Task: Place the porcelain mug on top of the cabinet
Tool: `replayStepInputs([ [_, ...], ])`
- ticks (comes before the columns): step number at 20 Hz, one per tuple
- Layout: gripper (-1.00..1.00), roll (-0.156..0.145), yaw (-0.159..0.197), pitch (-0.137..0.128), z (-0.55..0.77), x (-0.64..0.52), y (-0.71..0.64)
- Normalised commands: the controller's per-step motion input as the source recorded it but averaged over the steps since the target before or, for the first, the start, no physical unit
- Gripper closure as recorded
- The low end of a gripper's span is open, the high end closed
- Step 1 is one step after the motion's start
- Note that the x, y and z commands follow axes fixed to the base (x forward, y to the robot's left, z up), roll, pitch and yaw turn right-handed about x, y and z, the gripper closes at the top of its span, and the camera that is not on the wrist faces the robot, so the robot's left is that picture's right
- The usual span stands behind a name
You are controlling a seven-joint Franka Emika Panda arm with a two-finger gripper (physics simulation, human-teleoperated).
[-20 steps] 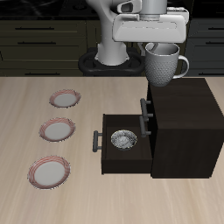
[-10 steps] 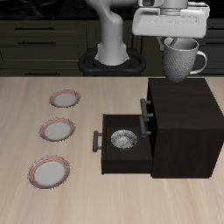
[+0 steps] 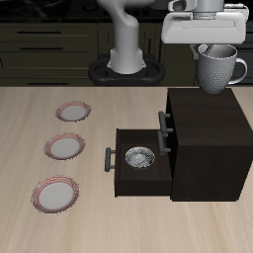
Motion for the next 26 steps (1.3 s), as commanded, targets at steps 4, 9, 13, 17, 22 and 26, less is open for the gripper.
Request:
replayStepInputs([
  [4, 1.0, 0.021, 0.005, 0.014, -0.08, 0.11, 0.29],
  [9, 1.0, 0.006, 0.023, 0.007, -0.14, 0.12, 0.16],
  [13, 1.0, -0.006, 0.04, -0.01, -0.14, 0.15, -0.01],
  [17, 1.0, -0.025, 0.018, 0.02, -0.2, 0.17, -0.11],
  [22, -1.0, -0.006, -0.005, -0.003, 0.0, -0.06, -0.1],
  [26, -1.0, -0.011, 0.005, -0.007, 0.01, -0.01, -0.12],
])
